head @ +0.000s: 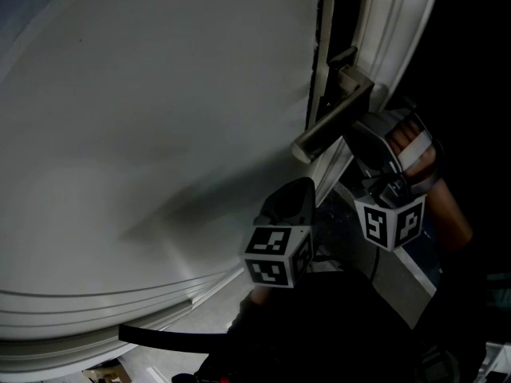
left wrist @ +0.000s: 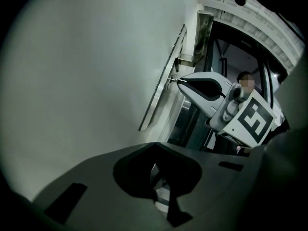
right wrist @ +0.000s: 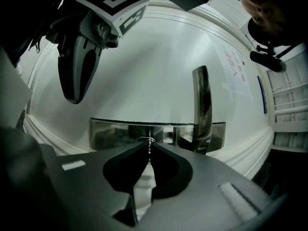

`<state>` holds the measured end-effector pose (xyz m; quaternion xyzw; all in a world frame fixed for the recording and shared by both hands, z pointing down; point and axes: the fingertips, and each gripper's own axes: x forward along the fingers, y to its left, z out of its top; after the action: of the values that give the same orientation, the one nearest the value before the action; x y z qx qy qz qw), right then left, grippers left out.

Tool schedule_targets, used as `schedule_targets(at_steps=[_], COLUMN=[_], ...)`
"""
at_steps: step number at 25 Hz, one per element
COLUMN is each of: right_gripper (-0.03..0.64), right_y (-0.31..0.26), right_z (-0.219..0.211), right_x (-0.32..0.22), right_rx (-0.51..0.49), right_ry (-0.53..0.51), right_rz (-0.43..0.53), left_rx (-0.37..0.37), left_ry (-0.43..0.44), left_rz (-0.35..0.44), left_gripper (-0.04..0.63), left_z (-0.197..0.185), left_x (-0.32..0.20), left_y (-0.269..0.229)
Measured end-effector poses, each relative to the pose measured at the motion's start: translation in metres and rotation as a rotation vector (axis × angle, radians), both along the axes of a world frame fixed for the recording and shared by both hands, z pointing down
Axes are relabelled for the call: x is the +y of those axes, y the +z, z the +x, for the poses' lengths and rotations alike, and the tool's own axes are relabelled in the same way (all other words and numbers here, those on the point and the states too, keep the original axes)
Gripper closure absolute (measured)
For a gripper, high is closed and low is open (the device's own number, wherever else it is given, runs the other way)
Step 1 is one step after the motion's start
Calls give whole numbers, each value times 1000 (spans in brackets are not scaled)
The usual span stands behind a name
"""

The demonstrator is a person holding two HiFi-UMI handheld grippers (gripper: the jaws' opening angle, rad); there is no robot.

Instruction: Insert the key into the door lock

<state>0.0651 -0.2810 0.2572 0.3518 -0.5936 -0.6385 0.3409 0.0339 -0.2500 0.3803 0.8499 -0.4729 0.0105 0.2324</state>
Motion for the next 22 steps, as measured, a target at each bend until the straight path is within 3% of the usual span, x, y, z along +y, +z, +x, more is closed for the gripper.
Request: schedule_targets(at_steps=[22], right_gripper=[604], right_y=[1], right_z=[0], right_x=[-1], right_rx=[2], right_ry=[-2], right_rz=[-8], left_rx=[-2], left_ry=[4], left_rz=[1], left_gripper=[595], left_z=[3], left_x=[-1], left_y=[0])
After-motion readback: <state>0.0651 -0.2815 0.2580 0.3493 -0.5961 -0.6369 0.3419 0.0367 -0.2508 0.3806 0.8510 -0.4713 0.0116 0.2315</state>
